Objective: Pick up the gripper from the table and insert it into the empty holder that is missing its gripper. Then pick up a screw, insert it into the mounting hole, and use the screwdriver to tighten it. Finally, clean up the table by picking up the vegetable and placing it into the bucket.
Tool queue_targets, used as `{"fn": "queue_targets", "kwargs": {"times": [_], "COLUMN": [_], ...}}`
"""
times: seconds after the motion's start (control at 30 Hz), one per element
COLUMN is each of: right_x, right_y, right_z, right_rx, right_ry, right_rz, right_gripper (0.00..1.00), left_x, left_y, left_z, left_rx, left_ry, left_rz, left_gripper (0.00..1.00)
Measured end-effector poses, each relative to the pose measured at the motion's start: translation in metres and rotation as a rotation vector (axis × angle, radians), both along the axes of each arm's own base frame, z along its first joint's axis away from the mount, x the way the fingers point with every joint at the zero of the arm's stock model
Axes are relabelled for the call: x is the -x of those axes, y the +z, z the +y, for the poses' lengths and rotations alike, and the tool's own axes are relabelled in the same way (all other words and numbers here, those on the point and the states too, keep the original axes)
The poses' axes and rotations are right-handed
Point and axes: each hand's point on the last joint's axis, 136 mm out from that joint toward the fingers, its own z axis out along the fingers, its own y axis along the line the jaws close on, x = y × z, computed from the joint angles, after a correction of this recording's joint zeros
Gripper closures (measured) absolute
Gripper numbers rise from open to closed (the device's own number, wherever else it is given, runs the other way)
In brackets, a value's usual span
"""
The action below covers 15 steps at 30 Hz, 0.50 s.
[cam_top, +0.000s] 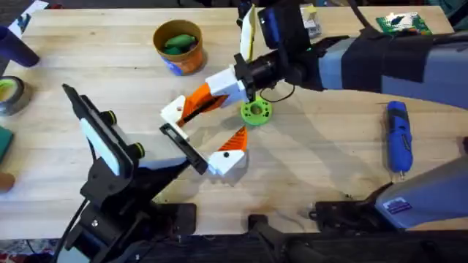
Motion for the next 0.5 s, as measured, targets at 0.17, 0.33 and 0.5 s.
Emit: {"fn": "queue_targets", "kwargs": {"times": [0.17,0.33,0.5], "right_x": [-0.0033,-0.003,-0.003], "right_y": [0.0064,0.0057,0.0041], "right_z": [0.0051,0.0067,0.0088], "right_rx": [-0.031,-0.026,-0.021], "right_ry": [-0.004,-0.008,-0.013], "right_rz": [-0.043,-0.042,-0.058], "right_gripper": [0.992,0.992,0.992], "left_x": [-0.0037,-0.0045,-0.0059], "left_y": [0.004,0.0034,0.0022], "left_z": [0.0035,0.0044,0.0059], "left_rx": [-0.007,-0.011,-0.014], "left_ry": [0.027,0.033,0.045], "left_rz": [-0.03,-0.03,-0.026], "left_gripper": [0.01,0.01,0.01]}}
